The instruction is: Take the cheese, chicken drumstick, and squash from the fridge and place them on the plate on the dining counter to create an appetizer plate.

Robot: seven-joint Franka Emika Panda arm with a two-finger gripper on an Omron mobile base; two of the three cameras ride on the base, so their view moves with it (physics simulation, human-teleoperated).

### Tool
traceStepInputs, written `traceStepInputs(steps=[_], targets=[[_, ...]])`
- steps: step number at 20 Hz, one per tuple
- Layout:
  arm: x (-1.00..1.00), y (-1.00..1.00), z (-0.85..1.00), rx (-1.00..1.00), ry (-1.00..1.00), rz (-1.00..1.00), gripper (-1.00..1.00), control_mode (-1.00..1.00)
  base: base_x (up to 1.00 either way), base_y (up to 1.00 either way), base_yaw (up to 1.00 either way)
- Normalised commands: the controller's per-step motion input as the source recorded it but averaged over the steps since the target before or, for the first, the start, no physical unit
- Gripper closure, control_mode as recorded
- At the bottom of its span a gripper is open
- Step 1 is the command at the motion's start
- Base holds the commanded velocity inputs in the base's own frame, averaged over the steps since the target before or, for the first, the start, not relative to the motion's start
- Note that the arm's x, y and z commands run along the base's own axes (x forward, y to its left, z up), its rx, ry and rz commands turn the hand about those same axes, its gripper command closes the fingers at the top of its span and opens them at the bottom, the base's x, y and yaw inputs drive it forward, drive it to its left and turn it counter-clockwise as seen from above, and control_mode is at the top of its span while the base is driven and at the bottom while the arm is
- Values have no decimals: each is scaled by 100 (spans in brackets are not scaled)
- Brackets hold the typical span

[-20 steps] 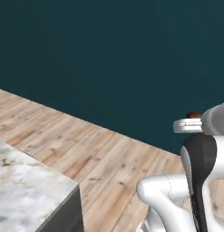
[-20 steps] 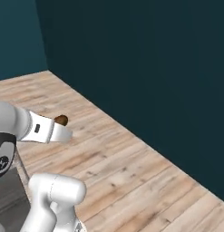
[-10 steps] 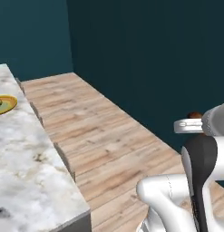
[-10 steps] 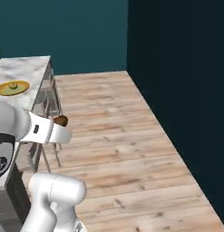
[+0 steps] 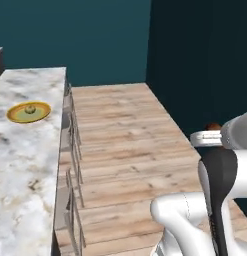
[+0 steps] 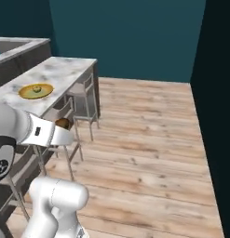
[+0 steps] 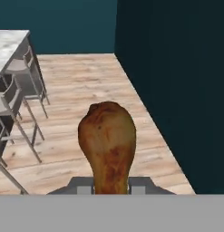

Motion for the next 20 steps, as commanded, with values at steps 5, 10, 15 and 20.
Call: traceStepInputs(steps=[5, 10, 15, 20], targets=[[0, 0, 0, 0, 0, 0, 100, 100, 81, -70, 58], [0, 0, 0, 0, 0, 0, 100, 100, 85, -63, 63], [0, 0, 0, 0, 0, 0, 100, 100, 78, -72, 63], [0, 0, 0, 0, 0, 0, 100, 100, 81, -65, 64]])
